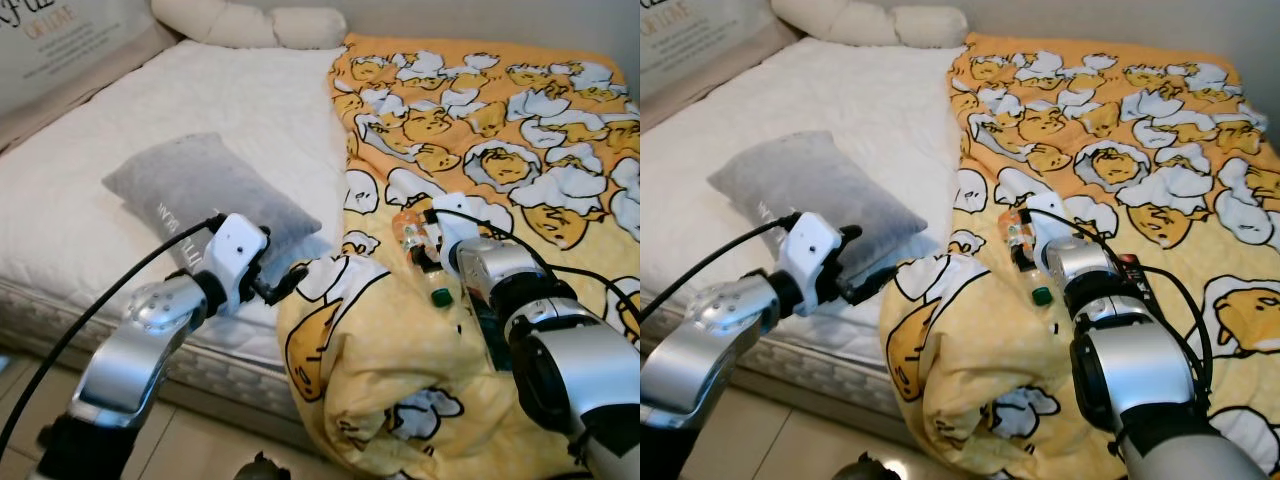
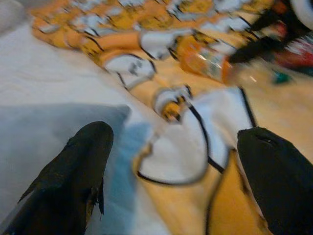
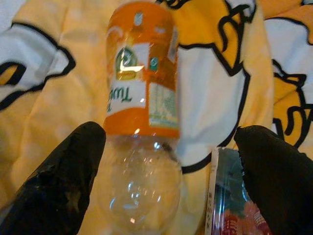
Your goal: Clean up the room
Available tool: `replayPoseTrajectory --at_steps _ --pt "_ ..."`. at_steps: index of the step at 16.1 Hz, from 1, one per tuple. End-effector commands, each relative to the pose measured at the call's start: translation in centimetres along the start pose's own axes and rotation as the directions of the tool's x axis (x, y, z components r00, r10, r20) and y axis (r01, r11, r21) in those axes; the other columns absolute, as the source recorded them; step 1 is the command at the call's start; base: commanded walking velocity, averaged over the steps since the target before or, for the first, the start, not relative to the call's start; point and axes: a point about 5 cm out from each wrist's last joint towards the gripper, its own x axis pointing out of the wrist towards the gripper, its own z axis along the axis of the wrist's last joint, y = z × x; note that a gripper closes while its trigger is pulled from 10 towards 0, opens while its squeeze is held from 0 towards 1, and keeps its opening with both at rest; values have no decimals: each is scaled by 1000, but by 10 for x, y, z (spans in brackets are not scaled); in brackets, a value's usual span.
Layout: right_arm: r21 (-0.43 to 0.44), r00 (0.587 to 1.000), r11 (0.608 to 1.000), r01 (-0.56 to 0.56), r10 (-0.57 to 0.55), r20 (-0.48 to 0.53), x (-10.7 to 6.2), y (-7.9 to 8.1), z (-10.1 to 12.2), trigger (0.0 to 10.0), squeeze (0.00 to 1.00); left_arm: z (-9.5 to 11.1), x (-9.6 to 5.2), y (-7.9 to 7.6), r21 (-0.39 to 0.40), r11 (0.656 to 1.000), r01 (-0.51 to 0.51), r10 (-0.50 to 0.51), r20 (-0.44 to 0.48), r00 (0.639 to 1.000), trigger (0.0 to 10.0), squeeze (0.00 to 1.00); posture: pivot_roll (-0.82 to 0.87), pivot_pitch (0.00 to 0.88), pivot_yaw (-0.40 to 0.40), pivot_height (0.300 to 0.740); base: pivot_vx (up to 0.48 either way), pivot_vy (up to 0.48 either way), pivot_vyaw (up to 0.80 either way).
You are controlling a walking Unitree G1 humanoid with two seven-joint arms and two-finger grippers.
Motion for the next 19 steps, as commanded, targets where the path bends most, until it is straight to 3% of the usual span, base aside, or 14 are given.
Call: replayPoseTrajectory --at_steps 1,5,6,7,9,12,16,17,18,19 --pt "16 1000 1000 11 -11 5 0 1 2 10000 1000 2 -2 -4 5 999 39 -39 -6 999 10000 94 103 97 72 740 0 0 0" --pt "7 999 1000 30 -30 -17 2 2 -5 10000 1000 10 -5 -2 9 999 40 -40 -2 999 10000 90 135 139 54 740 0 0 0" --pt "13 999 999 39 -39 -7 2 3 -4 10000 859 11 -7 -1 12 999 33 -33 -3 999 10000 90 138 144 54 740 0 0 0" --pt "26 999 999 46 -46 -6 2 3 -5 10000 0 11 -9 -2 10 999 33 -33 -9 999 10000 94 151 165 63 740 0 0 0" --pt "49 999 997 52 -51 -9 3 9 -8 10000 0 9 -16 -6 3 999 52 -51 -25 998 10000 90 161 181 73 740 0 0 0" --pt "160 999 987 -30 28 19 4 24 -1 10000 0 9 -18 -12 -2 998 69 -69 -33 997 10000 94 166 192 73 740 0 0 0" --pt "158 999 987 -27 30 -16 5 29 -8 10000 0 8 -21 -13 -6 998 65 -65 -49 997 10000 94 179 186 70 740 0 0 0" --pt "166 999 986 -24 28 -24 5 28 -9 4314 0 9 -21 -13 -5 998 62 -63 -50 997 10000 90 186 184 67 740 0 0 0" --pt "173 999 985 -25 30 -29 5 29 -10 2824 0 9 -21 -12 -4 998 60 -60 -52 997 10000 94 187 181 67 740 0 0 0" --pt "182 999 983 -22 28 -31 5 29 -11 0 0 9 -22 -11 -5 998 57 -58 -54 997 10000 90 186 178 67 740 0 0 0"
